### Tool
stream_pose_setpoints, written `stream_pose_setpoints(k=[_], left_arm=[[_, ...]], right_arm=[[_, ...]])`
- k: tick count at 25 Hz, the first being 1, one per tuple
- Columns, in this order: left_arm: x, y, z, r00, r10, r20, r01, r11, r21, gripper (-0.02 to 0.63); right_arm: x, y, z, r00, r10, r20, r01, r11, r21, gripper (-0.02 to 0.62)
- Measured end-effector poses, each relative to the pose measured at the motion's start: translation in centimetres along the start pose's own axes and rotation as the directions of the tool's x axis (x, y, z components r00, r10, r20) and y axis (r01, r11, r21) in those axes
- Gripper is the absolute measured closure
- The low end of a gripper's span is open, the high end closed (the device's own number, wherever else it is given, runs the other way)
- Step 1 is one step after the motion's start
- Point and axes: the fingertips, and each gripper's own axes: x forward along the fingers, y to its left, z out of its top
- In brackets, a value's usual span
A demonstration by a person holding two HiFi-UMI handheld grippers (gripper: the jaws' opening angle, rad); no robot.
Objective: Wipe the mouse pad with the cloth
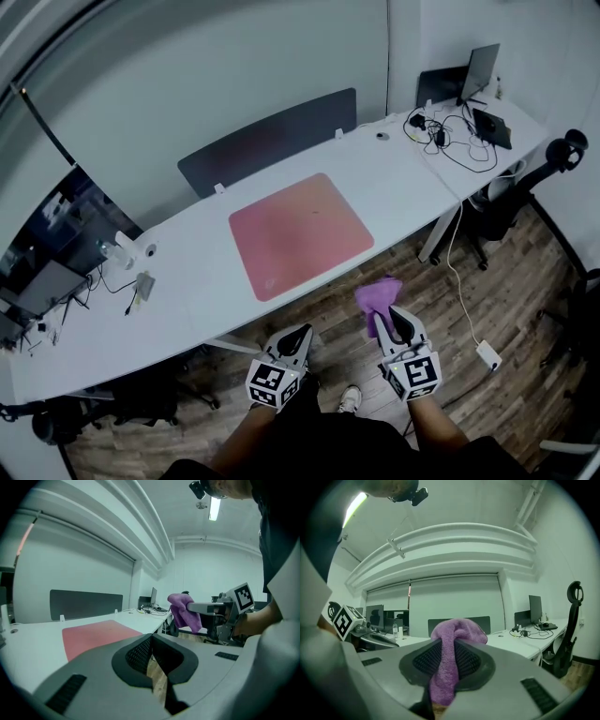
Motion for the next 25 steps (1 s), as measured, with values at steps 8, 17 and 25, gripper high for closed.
stream_pose_setpoints(k=[8, 17, 25], left_arm=[[1.4, 6.8, 2.1, 0.999, 0.039, 0.029, -0.04, 0.999, 0.003, 0.584], [2.0, 16.3, 2.8, 0.995, 0.093, 0.027, -0.092, 0.995, -0.036, 0.584], [1.1, 23.6, 3.3, 0.993, 0.111, 0.042, -0.109, 0.992, -0.056, 0.584]], right_arm=[[7.2, 0.8, 1.2, 0.999, 0.034, -0.017, -0.035, 0.999, -0.01, 0.512], [16.6, 4.2, 1.9, 0.995, 0.091, -0.044, -0.092, 0.995, -0.038, 0.512], [23.6, 8.4, 2.8, 0.989, 0.135, -0.062, -0.139, 0.987, -0.076, 0.511]])
